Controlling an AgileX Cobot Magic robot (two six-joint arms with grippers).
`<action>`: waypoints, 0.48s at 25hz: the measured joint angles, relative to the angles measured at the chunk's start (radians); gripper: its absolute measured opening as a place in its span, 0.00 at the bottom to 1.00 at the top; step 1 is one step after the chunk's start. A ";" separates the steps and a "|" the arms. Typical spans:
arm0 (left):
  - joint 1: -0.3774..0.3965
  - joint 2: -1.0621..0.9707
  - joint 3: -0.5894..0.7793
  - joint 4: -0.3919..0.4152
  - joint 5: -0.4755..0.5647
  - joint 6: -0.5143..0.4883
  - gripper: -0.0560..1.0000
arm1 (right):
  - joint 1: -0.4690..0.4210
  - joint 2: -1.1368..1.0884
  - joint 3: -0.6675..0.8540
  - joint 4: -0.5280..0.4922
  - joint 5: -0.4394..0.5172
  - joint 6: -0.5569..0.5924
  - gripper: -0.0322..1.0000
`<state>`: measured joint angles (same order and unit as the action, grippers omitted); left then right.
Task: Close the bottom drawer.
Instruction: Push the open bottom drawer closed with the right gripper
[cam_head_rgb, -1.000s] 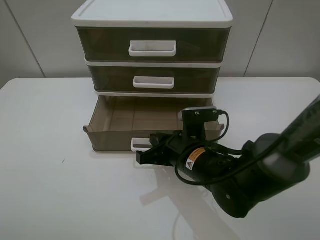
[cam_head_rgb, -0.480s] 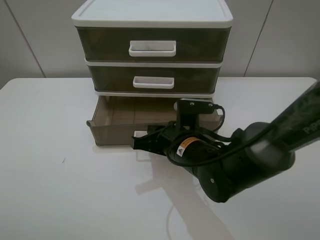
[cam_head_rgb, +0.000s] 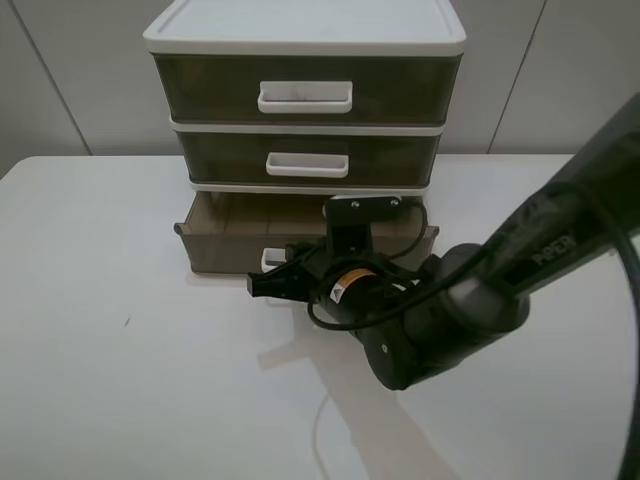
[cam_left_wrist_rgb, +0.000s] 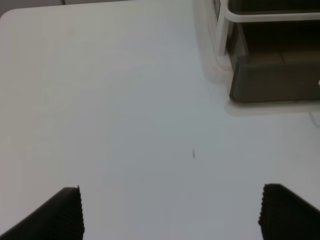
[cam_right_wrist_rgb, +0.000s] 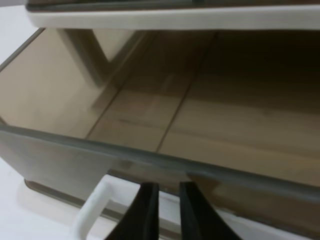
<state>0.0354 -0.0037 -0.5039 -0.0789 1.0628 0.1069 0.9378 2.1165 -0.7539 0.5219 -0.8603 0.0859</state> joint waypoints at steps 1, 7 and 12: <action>0.000 0.000 0.000 0.000 0.000 0.000 0.73 | 0.000 0.006 -0.009 0.012 -0.001 -0.013 0.05; 0.000 0.000 0.000 0.000 0.000 0.000 0.73 | 0.000 0.036 -0.047 0.067 -0.025 -0.058 0.05; 0.000 0.000 0.000 0.000 0.000 0.000 0.73 | 0.000 0.041 -0.050 0.119 -0.049 -0.093 0.05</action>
<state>0.0354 -0.0037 -0.5039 -0.0789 1.0628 0.1069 0.9378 2.1573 -0.8044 0.6410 -0.9097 -0.0068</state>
